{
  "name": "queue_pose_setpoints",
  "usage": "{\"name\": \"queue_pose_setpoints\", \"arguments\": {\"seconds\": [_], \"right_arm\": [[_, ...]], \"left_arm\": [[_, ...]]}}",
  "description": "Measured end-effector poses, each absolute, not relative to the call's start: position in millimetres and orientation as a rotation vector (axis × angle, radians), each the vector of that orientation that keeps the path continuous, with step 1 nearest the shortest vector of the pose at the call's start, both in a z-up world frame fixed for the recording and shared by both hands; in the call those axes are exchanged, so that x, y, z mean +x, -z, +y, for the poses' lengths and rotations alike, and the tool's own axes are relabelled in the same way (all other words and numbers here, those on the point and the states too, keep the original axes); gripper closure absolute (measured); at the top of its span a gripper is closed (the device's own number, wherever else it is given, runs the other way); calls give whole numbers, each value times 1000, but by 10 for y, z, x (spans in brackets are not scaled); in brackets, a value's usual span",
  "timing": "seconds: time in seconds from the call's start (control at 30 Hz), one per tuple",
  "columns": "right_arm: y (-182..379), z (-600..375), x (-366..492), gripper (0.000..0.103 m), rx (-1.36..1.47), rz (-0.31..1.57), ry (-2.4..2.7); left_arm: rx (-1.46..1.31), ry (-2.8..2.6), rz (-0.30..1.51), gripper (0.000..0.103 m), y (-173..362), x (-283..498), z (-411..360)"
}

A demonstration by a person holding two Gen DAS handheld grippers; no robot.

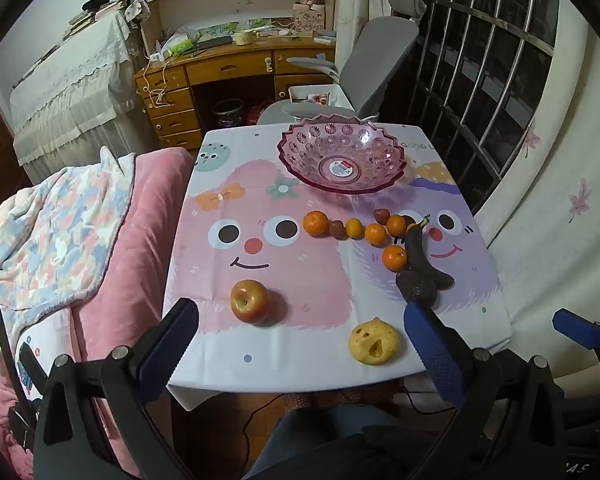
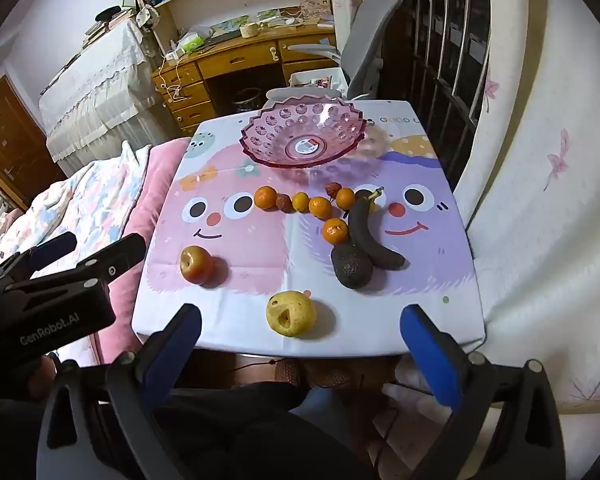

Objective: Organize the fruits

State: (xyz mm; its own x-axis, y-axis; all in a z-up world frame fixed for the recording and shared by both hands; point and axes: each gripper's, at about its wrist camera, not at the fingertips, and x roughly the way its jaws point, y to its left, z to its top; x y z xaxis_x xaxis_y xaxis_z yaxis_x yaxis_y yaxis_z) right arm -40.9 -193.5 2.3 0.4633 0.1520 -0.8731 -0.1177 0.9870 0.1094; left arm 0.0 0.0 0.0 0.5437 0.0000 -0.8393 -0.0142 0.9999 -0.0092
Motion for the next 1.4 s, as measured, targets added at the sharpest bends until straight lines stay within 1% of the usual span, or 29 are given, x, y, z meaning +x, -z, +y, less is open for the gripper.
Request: {"name": "queue_pose_setpoints", "arguments": {"seconds": [0.5,0.73,1.4], "right_arm": [[-15,-1922,-401,3,33,1079,-168],[-14,-1917,-400,3,33,1079,-165],[-31,-2009,-401,3,29,1075,-175]], "left_arm": [[-14,-16,989,1,-10,14,14],[-7,-22,981,1,-100,84,42],[-2,-41,970,1,-129,-42,-24]]}}
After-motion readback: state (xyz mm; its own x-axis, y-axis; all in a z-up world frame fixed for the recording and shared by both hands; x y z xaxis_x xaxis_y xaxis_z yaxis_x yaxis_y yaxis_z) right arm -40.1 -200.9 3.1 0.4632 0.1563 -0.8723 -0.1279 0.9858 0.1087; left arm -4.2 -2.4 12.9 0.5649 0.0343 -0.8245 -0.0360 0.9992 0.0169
